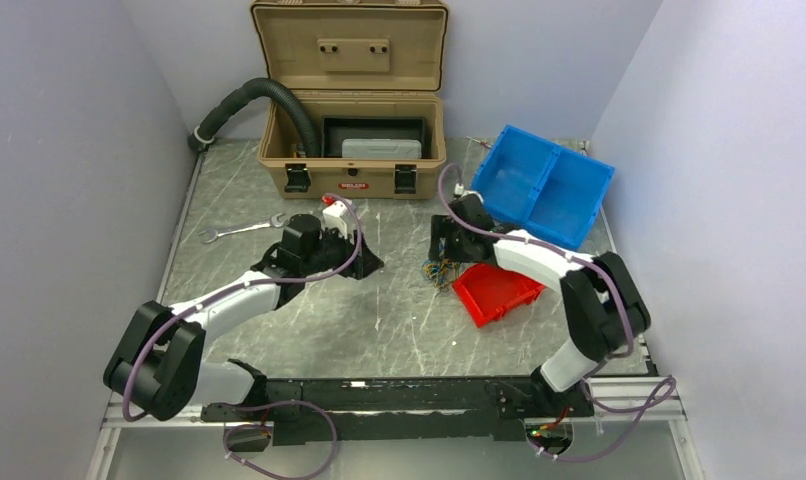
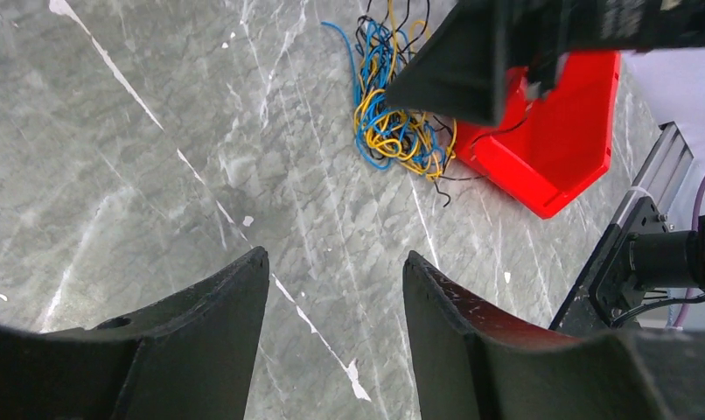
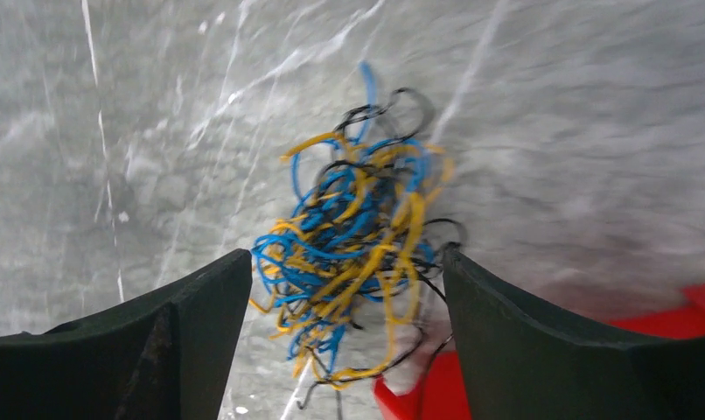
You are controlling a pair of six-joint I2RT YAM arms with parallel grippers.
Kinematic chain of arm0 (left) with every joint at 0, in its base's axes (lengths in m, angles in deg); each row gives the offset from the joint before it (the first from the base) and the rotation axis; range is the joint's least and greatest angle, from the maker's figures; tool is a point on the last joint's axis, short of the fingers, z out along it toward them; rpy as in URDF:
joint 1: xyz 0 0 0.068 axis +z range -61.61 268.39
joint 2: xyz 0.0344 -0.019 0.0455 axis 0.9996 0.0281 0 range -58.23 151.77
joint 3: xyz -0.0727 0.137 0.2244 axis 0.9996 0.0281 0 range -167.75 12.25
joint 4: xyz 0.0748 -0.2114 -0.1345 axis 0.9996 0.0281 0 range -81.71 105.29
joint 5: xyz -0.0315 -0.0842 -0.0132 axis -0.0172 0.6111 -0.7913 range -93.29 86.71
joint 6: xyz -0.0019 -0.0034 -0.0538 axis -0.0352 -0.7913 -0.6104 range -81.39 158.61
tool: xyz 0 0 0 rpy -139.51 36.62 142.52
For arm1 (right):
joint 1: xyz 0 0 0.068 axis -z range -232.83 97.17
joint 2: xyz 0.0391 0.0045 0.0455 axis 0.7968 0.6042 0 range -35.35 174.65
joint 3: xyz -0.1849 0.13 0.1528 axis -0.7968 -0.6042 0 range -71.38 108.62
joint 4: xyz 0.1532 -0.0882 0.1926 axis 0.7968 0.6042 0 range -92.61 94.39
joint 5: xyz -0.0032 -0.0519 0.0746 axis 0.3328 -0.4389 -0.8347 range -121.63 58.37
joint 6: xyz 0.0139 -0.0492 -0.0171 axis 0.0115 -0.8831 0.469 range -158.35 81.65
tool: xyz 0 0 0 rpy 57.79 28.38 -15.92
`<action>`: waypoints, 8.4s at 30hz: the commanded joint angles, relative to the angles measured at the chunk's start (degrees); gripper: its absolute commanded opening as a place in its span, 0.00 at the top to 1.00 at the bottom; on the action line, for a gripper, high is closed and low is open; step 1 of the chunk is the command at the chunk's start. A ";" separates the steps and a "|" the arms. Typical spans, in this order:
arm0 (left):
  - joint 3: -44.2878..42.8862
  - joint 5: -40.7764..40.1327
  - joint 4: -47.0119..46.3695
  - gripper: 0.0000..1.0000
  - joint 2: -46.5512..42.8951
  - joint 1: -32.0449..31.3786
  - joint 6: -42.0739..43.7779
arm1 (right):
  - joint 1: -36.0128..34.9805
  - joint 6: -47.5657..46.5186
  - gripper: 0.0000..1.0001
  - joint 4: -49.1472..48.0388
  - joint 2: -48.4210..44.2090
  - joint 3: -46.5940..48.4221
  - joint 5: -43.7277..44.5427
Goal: Untangle the cables
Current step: Untie the cable.
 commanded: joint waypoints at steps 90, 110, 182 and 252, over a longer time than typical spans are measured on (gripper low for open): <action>-9.48 2.36 9.59 1.00 13.04 0.64 1.51 | -13.57 -1.75 0.28 -10.73 4.44 4.15 -8.69; -16.54 -8.65 21.86 1.00 20.90 -0.89 2.54 | -24.12 -0.18 0.33 10.01 26.54 19.88 20.22; -23.44 -16.38 26.74 0.38 20.71 -7.89 -1.28 | -11.51 -3.45 0.43 -2.05 7.61 2.01 2.05; 3.78 -11.18 14.74 0.40 -10.51 -7.06 -12.01 | -11.21 -3.14 0.25 -8.91 -10.87 -8.94 -6.34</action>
